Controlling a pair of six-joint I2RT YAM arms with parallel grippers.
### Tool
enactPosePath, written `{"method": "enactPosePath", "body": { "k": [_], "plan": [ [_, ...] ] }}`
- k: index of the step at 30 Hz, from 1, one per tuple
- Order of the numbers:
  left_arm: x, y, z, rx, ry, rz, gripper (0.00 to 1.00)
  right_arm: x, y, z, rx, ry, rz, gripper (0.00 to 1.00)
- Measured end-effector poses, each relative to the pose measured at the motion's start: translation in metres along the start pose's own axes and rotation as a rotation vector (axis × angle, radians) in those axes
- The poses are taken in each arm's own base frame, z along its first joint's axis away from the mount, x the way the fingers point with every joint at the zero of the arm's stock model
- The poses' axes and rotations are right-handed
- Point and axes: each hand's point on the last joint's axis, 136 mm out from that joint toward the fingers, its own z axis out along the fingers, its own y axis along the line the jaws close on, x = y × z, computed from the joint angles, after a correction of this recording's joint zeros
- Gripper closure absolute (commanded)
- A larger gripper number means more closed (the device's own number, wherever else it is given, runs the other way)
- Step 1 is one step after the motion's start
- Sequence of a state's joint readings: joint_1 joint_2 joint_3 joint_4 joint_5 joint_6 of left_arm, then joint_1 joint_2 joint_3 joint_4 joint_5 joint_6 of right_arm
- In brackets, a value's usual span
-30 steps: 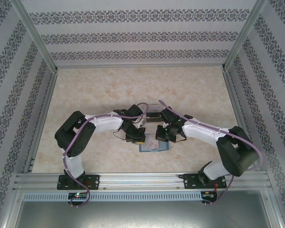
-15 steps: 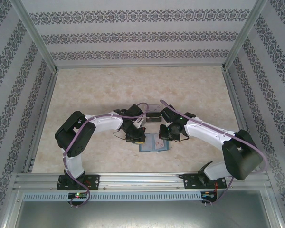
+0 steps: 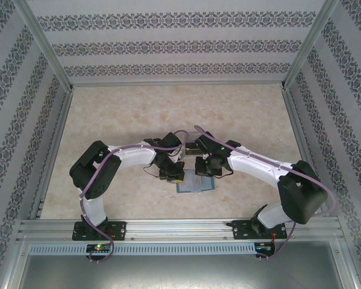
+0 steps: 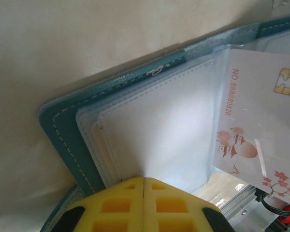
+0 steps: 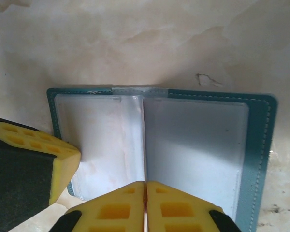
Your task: Take the credit cards out of the card holder
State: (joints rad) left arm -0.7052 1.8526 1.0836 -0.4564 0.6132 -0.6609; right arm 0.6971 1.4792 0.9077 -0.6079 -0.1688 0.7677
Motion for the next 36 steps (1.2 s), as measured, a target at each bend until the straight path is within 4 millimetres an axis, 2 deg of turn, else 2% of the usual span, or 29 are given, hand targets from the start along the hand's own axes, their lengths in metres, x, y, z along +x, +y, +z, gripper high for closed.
{"method": "enactPosePath", "body": {
  "k": [5, 13, 26, 36],
  "plan": [
    [0.000, 0.000, 0.000, 0.000, 0.000, 0.000, 1.00, 0.004, 0.001, 0.008, 0.010, 0.021, 0.004, 0.89],
    [0.000, 0.001, 0.000, -0.003, -0.003, 0.000, 1.00, 0.003, 0.001, 0.009, 0.012, 0.023, 0.006, 0.97],
    [0.009, 0.015, -0.008, -0.063, -0.020, -0.007, 1.00, 0.002, 0.021, 0.016, -0.006, 0.047, -0.025, 0.98],
    [0.011, 0.021, -0.013, -0.097, -0.014, -0.004, 1.00, -0.004, 0.027, 0.008, -0.011, 0.033, -0.047, 0.98]
  ]
}}
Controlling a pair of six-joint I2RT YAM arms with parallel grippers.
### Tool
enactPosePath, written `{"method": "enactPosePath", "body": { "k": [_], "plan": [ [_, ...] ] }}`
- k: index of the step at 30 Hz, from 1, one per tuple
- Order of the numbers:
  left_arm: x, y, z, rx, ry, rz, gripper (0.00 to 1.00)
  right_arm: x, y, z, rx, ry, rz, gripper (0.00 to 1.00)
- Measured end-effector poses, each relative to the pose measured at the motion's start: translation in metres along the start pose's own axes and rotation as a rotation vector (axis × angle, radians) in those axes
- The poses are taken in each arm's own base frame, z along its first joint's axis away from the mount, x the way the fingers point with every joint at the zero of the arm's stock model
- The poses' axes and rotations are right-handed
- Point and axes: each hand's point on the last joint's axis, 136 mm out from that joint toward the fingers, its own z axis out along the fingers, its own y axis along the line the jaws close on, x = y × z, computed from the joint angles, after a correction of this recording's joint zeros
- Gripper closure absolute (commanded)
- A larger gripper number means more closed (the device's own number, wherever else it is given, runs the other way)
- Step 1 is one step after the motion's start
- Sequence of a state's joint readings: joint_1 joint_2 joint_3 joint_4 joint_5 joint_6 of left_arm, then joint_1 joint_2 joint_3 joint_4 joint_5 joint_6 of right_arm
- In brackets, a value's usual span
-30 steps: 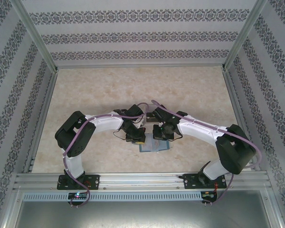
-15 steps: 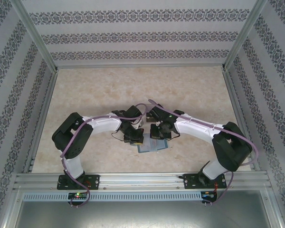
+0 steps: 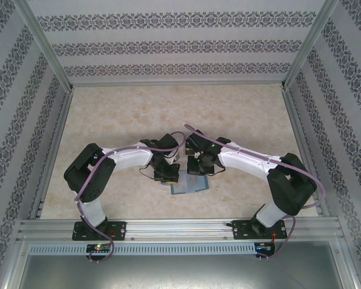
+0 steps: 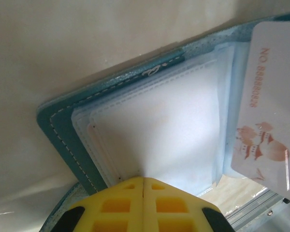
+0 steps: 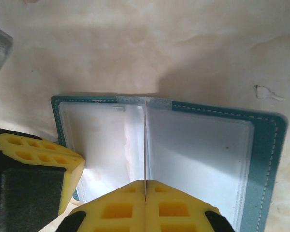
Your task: Take the credit cards out of the card holder
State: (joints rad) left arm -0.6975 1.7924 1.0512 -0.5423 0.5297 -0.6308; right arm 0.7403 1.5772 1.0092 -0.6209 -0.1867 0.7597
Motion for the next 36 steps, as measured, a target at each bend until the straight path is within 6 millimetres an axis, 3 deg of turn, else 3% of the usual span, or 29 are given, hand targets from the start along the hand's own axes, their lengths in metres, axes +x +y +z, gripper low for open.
{"method": "enactPosePath", "body": {
  "k": [9, 15, 23, 36],
  "plan": [
    [-0.005, 0.000, -0.008, -0.016, -0.019, -0.002, 1.00, -0.022, -0.013, -0.031, -0.032, -0.061, -0.031, 0.99],
    [-0.012, -0.006, -0.022, 0.002, -0.062, 0.008, 0.99, -0.045, -0.010, -0.055, -0.073, -0.089, -0.187, 0.97],
    [-0.023, -0.003, -0.036, 0.002, -0.121, -0.001, 0.99, -0.075, -0.008, -0.076, -0.094, -0.137, -0.519, 0.97],
    [-0.025, 0.020, -0.042, -0.022, -0.163, -0.050, 0.99, -0.095, -0.008, -0.067, -0.021, -0.059, -1.215, 1.00]
  ]
}}
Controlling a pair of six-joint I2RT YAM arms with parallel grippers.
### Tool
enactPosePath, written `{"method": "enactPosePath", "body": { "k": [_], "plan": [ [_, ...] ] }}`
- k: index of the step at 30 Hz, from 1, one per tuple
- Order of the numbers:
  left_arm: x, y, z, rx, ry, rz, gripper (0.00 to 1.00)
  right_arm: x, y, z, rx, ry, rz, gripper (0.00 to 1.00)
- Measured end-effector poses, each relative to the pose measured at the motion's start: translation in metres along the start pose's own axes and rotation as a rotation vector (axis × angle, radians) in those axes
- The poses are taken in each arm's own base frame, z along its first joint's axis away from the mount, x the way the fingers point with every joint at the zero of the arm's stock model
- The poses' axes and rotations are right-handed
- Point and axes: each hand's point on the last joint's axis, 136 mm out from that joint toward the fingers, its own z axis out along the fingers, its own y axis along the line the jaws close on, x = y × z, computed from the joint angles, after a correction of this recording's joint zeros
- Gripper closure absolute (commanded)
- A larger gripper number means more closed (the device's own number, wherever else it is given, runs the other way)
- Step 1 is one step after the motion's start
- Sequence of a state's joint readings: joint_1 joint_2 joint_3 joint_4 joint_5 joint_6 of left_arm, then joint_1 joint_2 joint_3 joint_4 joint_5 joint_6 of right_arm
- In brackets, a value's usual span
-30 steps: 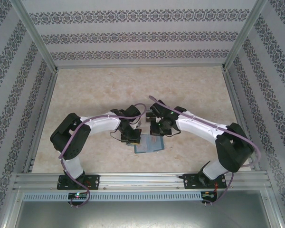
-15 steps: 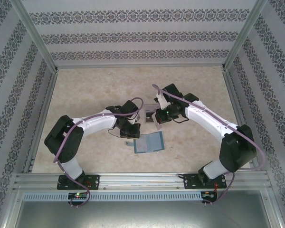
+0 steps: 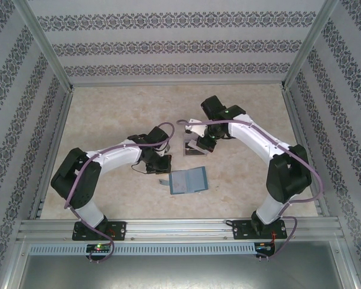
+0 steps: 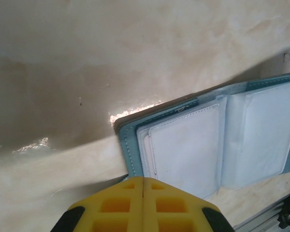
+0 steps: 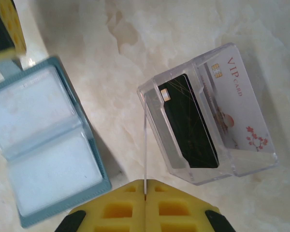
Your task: Take the credit cards out of the card holder
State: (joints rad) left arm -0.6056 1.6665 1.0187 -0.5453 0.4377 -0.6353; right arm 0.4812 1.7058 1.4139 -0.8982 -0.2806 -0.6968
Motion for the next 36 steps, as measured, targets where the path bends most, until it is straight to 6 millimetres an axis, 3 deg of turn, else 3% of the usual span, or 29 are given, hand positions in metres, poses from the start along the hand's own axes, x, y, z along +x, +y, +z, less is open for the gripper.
{"method": "enactPosePath", "body": {
  "k": [8, 22, 36],
  "plan": [
    [-0.001, 0.002, -0.011, 0.019, -0.038, -0.018, 0.99, -0.009, -0.025, 0.006, -0.037, 0.097, -0.197, 1.00],
    [-0.003, 0.011, -0.017, 0.024, -0.059, -0.055, 0.99, -0.025, -0.057, 0.011, -0.053, 0.177, -0.322, 1.00],
    [-0.006, 0.017, -0.021, 0.030, -0.073, -0.083, 0.99, -0.019, -0.063, 0.036, -0.121, 0.237, -0.338, 1.00]
  ]
}}
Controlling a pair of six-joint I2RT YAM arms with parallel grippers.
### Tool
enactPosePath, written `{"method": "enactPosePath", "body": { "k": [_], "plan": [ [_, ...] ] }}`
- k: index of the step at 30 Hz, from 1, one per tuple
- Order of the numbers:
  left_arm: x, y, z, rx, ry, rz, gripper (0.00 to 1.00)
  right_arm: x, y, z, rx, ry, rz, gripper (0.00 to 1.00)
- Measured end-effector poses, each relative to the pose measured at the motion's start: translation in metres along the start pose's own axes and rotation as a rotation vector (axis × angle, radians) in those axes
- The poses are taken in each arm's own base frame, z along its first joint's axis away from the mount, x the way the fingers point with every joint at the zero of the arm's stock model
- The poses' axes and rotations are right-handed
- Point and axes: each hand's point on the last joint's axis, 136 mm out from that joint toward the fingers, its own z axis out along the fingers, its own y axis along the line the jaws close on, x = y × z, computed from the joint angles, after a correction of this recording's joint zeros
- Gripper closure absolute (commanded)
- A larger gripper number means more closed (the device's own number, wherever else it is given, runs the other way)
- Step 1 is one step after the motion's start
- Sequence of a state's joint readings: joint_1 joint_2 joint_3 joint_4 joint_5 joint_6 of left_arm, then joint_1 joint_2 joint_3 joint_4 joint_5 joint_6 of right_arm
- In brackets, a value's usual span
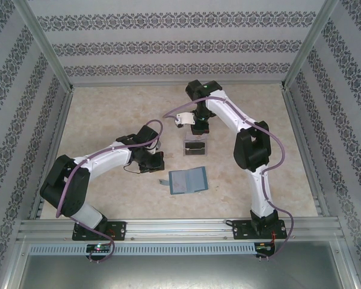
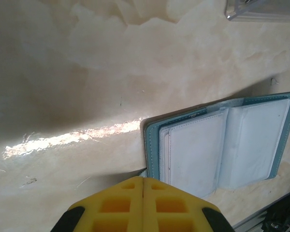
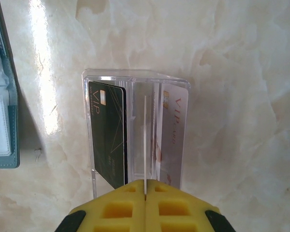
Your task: Take the credit cards out of the card holder
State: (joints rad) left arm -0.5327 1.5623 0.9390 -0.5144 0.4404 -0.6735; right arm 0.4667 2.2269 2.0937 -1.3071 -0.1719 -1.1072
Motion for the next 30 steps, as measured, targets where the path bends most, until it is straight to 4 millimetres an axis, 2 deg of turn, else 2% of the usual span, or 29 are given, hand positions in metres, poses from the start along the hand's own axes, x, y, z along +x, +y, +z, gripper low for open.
{"method": "enactPosePath", "body": {
  "k": [8, 15, 27, 30],
  "plan": [
    [0.003, 0.006, 0.002, -0.005, 0.009, -0.010, 0.99, 0.004, 0.003, 0.015, -0.043, 0.020, 0.008, 0.97],
    [0.003, 0.006, -0.002, 0.002, -0.003, -0.011, 0.98, 0.005, 0.003, 0.018, -0.049, 0.024, 0.012, 0.79],
    [0.004, 0.004, -0.002, 0.014, 0.002, -0.021, 0.97, 0.000, -0.011, 0.018, 0.014, 0.009, 0.012, 0.77],
    [0.003, 0.001, -0.002, 0.025, 0.001, -0.017, 0.97, 0.000, -0.012, 0.012, 0.047, -0.002, 0.024, 0.76]
  ]
}}
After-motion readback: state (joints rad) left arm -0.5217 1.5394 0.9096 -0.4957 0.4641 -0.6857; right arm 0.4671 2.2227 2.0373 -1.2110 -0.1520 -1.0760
